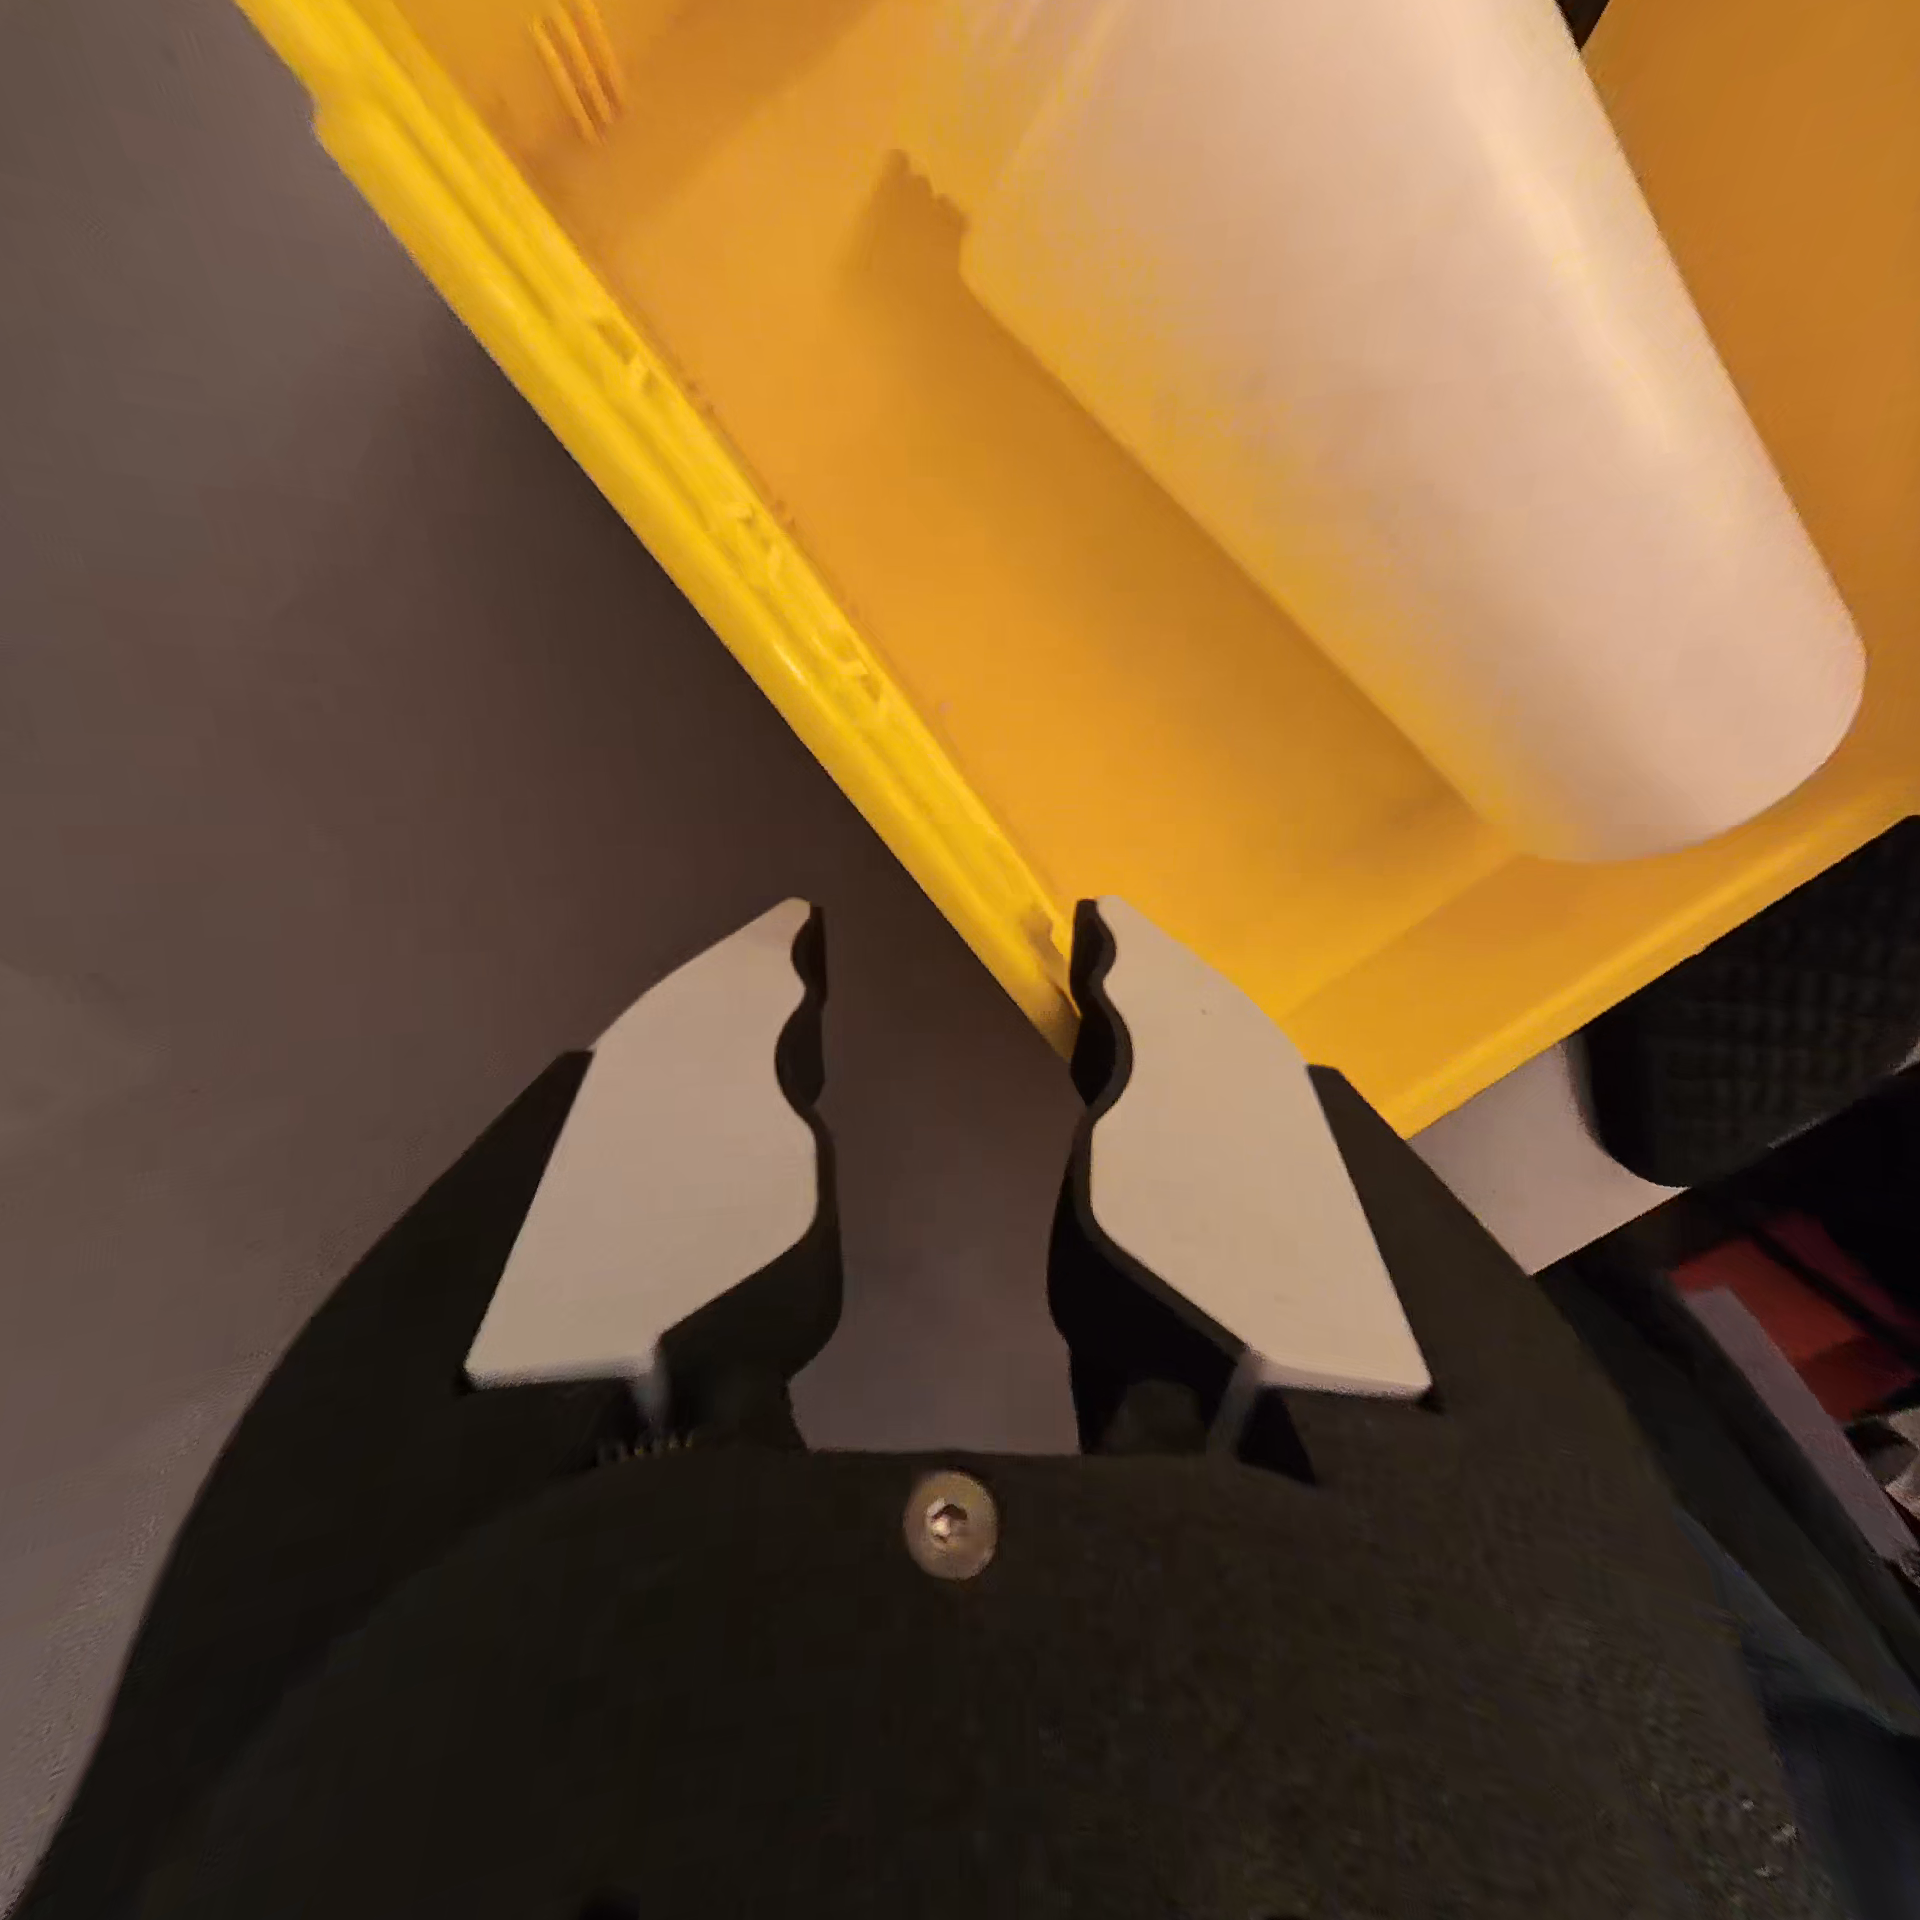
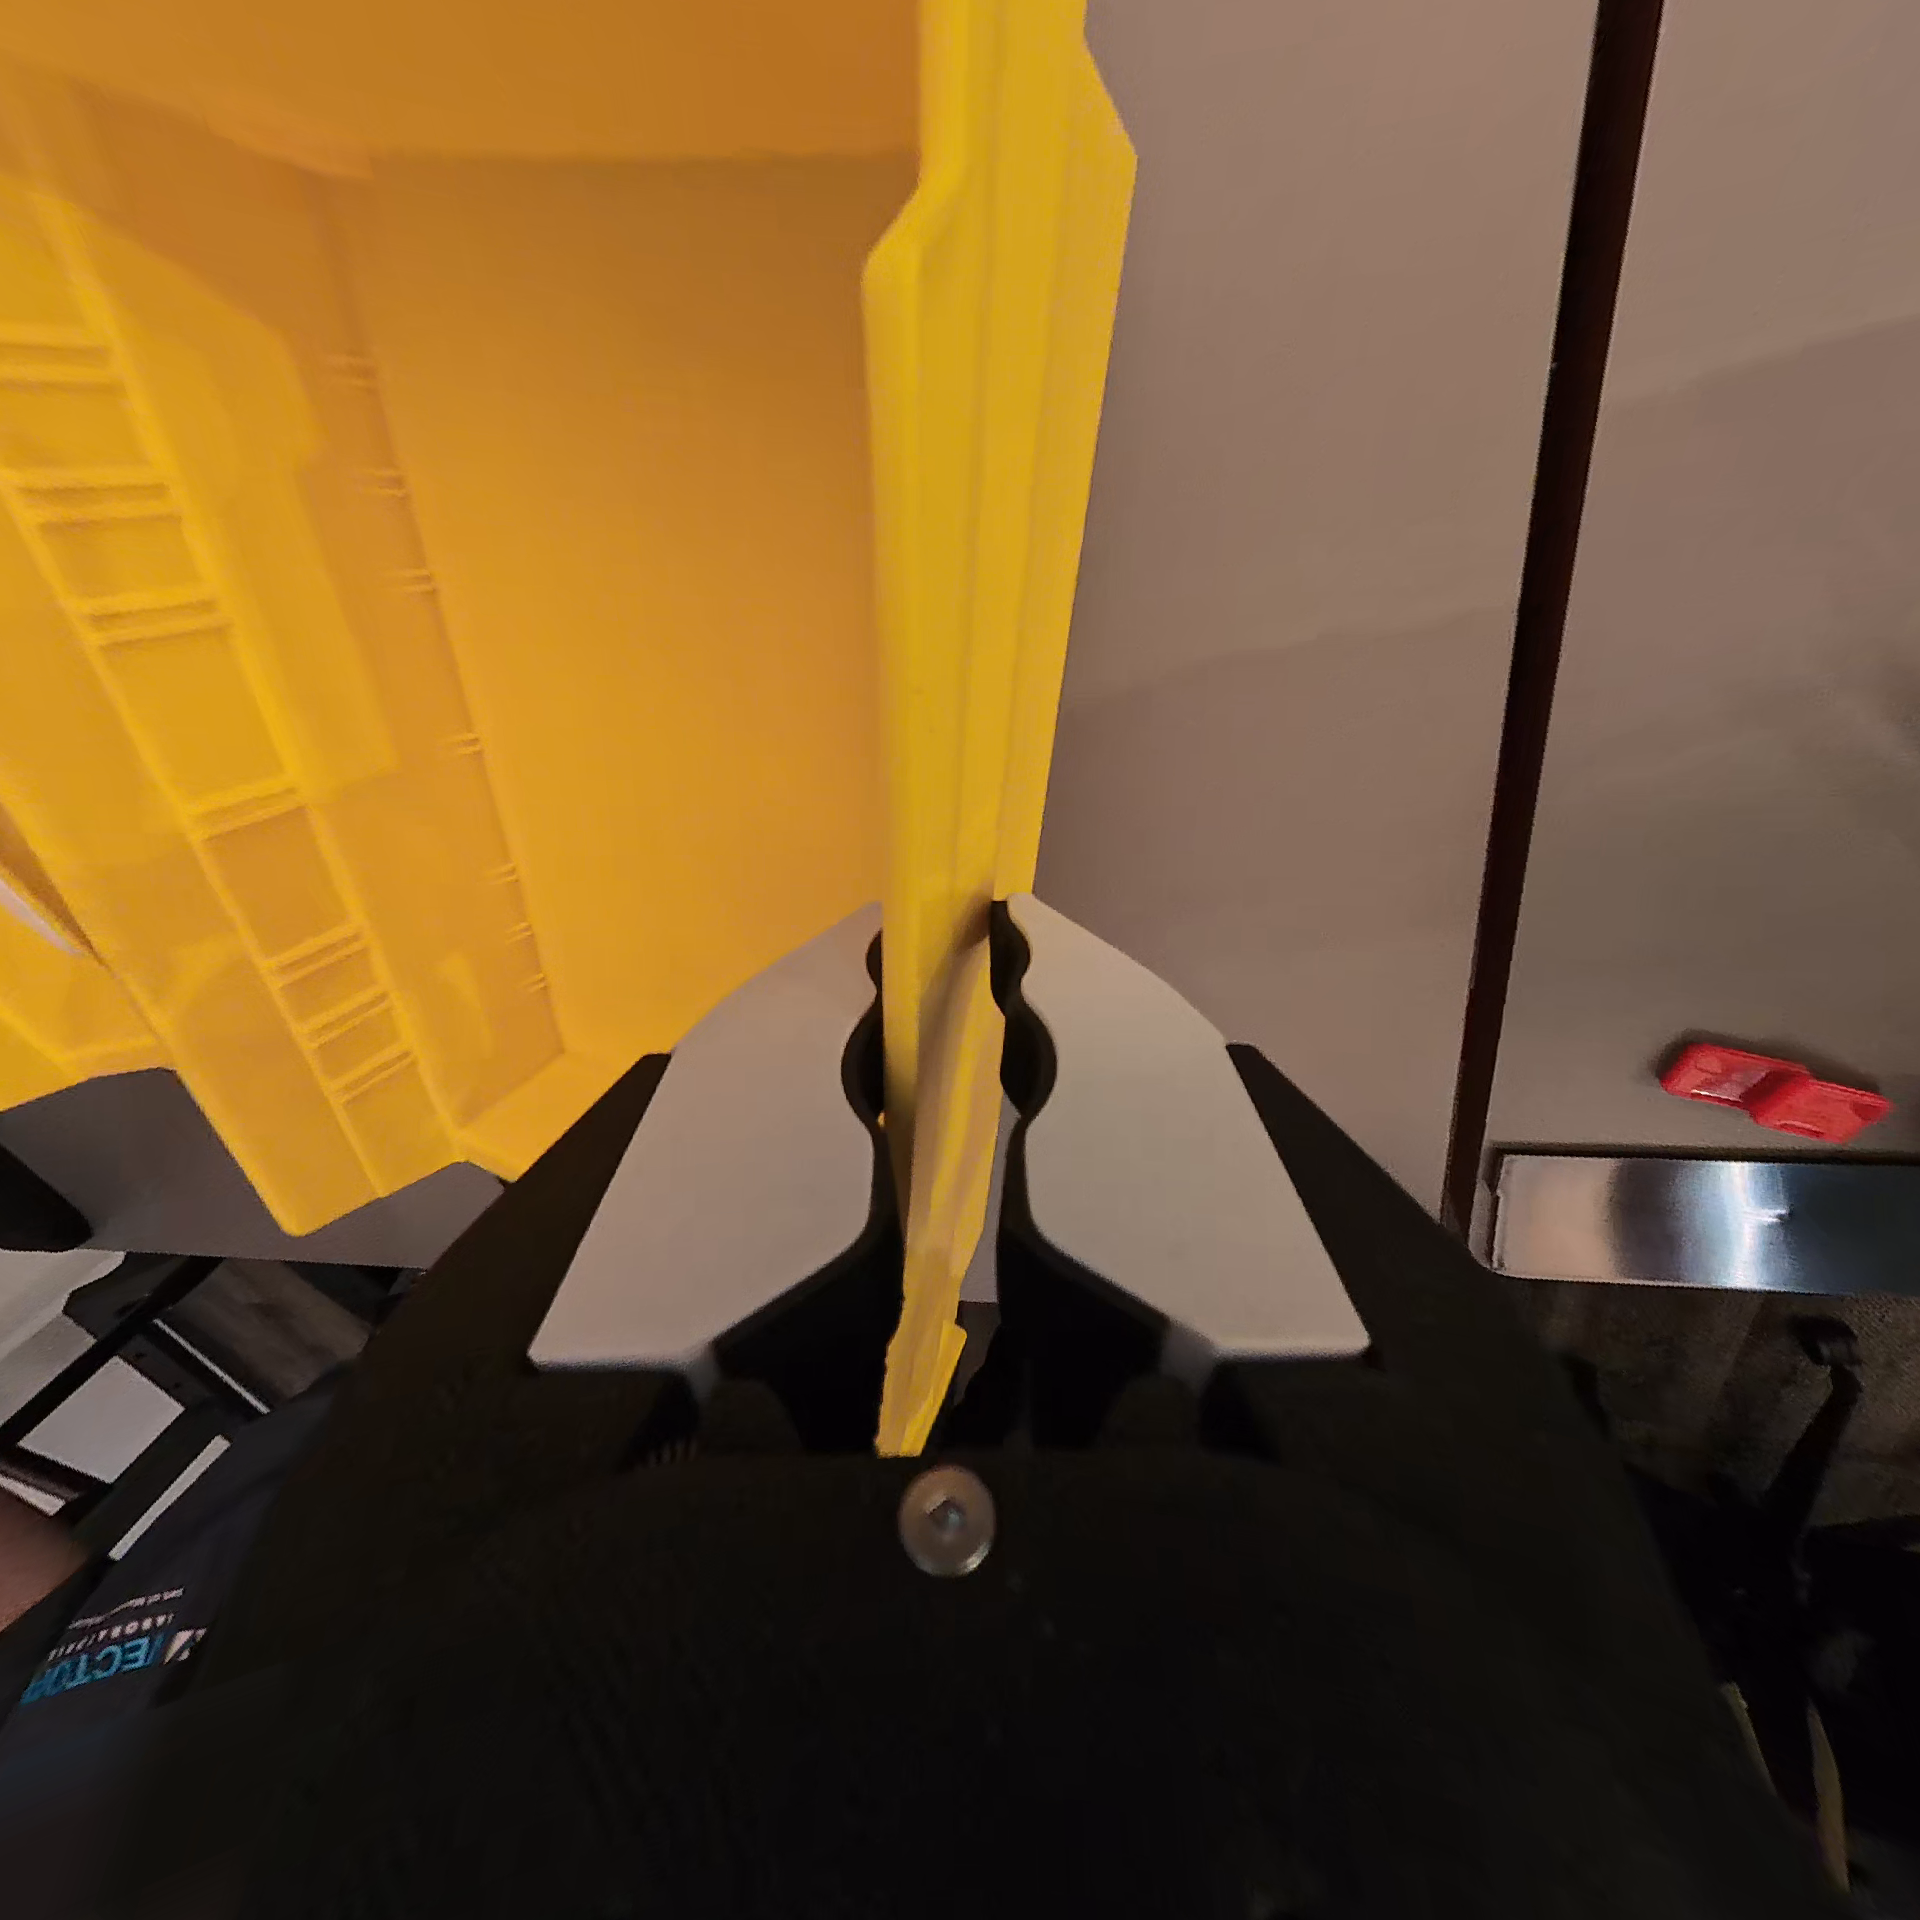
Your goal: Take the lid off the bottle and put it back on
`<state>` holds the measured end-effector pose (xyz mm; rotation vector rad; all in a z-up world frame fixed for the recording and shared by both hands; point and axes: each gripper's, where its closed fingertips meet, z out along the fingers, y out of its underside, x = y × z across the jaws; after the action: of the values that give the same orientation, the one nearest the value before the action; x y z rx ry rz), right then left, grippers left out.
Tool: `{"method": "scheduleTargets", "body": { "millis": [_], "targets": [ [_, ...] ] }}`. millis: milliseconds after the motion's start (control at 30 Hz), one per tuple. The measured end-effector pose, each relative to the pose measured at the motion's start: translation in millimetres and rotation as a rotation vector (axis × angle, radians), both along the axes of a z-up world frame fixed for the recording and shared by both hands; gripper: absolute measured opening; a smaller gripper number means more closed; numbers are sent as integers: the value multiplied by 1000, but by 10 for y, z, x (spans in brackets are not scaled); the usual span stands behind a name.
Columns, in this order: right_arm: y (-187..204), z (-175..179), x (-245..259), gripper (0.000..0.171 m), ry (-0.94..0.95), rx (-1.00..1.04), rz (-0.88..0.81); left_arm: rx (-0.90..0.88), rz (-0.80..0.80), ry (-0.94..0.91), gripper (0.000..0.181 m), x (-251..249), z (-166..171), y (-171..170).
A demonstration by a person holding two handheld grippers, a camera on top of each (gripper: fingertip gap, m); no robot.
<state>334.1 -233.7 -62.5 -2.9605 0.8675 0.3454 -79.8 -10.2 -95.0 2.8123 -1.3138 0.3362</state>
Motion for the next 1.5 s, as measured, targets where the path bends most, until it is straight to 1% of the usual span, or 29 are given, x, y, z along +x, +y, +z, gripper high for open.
{"method": "scheduleTargets", "body": {
  "millis": [33, 67, 200, 333, 467, 667, 767, 867, 1000, 1100, 1333, 1500],
  "targets": [
    [5, -5, -14, 18, 6, 6, 0, -2, -3, 3, 46, -4, 0, 10],
    [23, -7, -32, 18, 14, 17, -1, -20, -2, -6, 41, -6, 4, 7],
    [189, -31, -142, 18, 46, 70, -19, -69, 49, -45, 9, -152, 30, 127],
    [458, -110, -397, 19, 112, 100, 9, -106, 140, -73, 7, -577, 42, 404],
    [805, -210, -723, 19, 161, 109, 68, -96, 219, -62, 6, -1262, 52, 723],
    [1215, -427, -1226, 20, 178, 74, 173, -12, 381, 0, 5, -2557, 71, 1181],
    [1363, -489, -1421, 20, 221, 93, 175, 37, 414, 41, 5, -3136, 78, 1312],
    [1492, -505, -1491, 20, 219, 126, 187, 56, 459, 20, 5, -3492, 84, 1377],
    [1591, -503, -1423, 18, 161, 146, 212, 16, 520, -109, 5, -3596, 92, 1387],
    [1587, -509, -1422, 18, 172, 142, 194, -8, 554, -169, 6, -3596, 94, 1394],
    [1598, -496, -1447, 22, 191, 204, 203, 17, 595, -157, 6, -3620, 95, 1451],
    [1568, -439, -1513, 31, 295, 249, 184, 28, 611, -174, 6, -3640, 93, 1492]
  ]
}}
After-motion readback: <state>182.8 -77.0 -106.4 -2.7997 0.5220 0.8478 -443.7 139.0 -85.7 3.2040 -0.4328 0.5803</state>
